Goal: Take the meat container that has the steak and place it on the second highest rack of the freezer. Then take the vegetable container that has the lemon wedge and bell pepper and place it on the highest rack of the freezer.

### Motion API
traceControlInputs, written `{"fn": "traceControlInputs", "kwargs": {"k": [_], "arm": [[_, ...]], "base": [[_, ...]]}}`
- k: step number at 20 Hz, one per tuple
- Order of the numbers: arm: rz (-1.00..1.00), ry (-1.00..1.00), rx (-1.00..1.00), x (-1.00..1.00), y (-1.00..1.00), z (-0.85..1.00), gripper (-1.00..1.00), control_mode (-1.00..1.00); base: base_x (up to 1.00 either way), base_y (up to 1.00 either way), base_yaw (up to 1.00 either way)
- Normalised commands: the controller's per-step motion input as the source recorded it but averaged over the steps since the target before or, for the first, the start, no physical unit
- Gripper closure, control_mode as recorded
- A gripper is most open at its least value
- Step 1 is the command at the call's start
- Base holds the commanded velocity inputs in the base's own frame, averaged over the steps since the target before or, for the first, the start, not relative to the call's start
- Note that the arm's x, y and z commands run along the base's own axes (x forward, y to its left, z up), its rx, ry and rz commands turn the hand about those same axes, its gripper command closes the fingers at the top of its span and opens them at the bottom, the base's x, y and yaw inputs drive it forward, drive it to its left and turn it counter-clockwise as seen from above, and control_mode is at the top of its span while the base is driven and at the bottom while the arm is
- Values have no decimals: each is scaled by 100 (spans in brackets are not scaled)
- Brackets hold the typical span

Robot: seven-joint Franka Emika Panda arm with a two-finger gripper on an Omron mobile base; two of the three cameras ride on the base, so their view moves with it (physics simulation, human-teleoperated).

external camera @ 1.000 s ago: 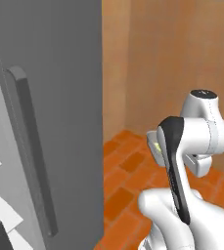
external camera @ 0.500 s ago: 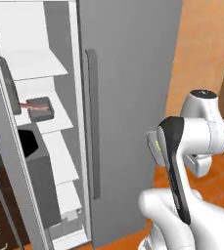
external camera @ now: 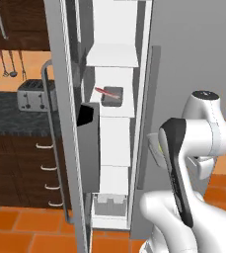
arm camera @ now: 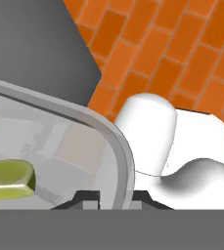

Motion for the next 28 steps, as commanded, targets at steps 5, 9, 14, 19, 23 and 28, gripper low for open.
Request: {"fn": "traceControlInputs", "kwargs": {"k": [5, 9, 14, 19, 23, 28], "arm": [[0, 0, 0, 0, 0, 0, 100, 100], [0, 0, 0, 0, 0, 0, 100, 100], [0, 0, 0, 0, 0, 0, 100, 100], [0, 0, 0, 0, 0, 0, 100, 100], [0, 0, 0, 0, 0, 0, 100, 100], [0, 0, 0, 0, 0, 0, 100, 100]], "base": [[43, 1, 50], [42, 8, 29], [49, 4, 0], [55, 40, 0], [43, 18, -11], [11, 0, -11]]}}
